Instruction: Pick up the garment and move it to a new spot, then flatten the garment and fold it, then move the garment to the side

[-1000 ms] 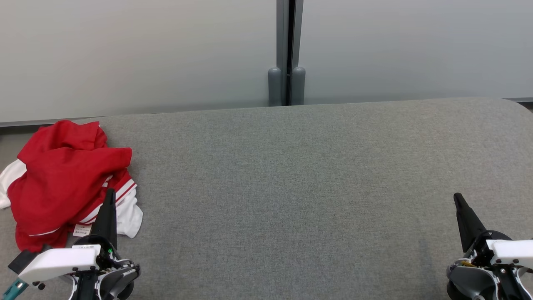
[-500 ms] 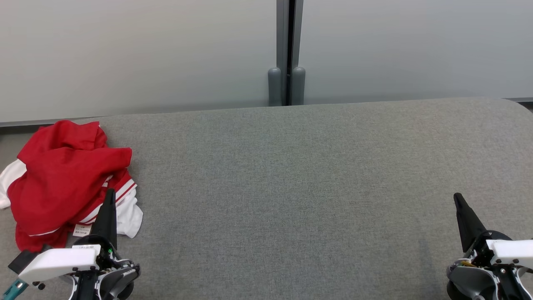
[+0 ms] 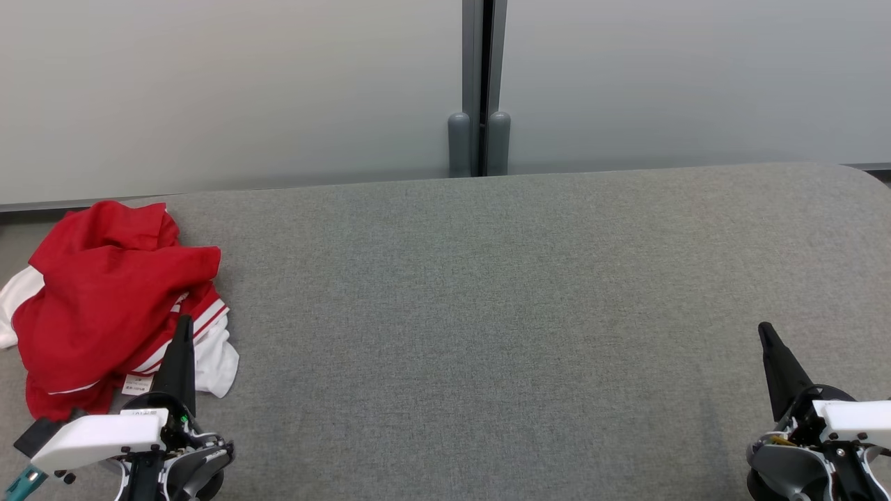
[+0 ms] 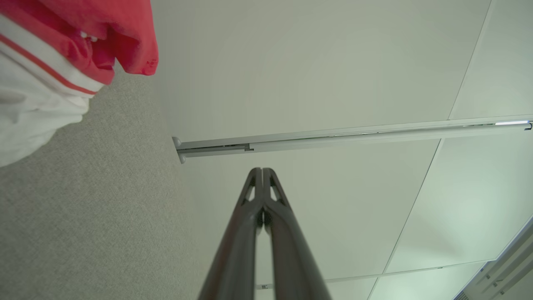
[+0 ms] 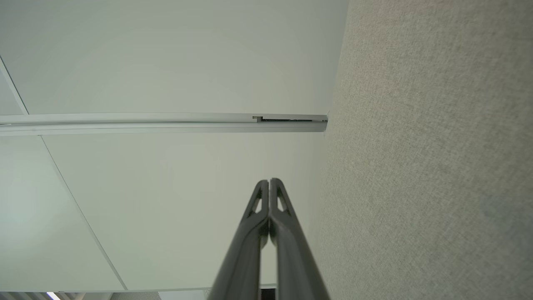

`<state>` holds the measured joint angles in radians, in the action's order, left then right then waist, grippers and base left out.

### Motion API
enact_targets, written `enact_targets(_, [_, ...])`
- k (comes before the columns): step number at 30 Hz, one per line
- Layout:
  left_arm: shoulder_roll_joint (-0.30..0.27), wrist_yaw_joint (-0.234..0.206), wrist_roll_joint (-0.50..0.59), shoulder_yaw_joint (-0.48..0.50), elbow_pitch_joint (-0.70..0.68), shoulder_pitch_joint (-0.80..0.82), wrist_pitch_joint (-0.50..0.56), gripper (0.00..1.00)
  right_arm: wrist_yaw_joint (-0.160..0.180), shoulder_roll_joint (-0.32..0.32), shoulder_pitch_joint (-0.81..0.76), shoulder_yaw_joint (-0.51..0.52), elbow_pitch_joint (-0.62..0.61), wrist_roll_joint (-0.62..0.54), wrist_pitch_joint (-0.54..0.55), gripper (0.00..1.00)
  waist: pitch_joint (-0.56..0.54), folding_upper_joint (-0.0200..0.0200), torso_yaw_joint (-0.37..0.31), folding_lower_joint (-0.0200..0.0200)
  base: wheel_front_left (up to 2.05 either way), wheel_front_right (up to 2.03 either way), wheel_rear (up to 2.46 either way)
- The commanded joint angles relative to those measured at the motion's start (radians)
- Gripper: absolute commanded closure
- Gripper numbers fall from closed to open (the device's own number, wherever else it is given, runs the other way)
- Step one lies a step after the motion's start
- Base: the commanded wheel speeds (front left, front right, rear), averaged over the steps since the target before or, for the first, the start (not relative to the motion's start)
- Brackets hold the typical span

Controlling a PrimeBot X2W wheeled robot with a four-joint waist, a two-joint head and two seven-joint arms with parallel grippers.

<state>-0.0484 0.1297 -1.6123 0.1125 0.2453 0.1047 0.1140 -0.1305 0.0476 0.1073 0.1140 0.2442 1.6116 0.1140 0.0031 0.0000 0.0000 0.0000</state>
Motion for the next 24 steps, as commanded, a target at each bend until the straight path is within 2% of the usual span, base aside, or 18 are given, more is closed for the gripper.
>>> enact_targets(1, [-0.006, 0.004, 0.002, 0.004, -0.001, 0.014, 0.002, 1.00, -0.001, 0.007, 0.005, 0.000, 0.002, 0.000, 0.001, 1.00, 0.000, 0.0000, 0.000, 0.0000, 0.00, 0.00, 0.00])
enact_targets(24, [-0.006, 0.004, 0.002, 0.004, -0.001, 0.014, 0.002, 1.00, -0.001, 0.007, 0.005, 0.000, 0.002, 0.000, 0.001, 1.00, 0.000, 0.0000, 0.000, 0.0000, 0.00, 0.00, 0.00])
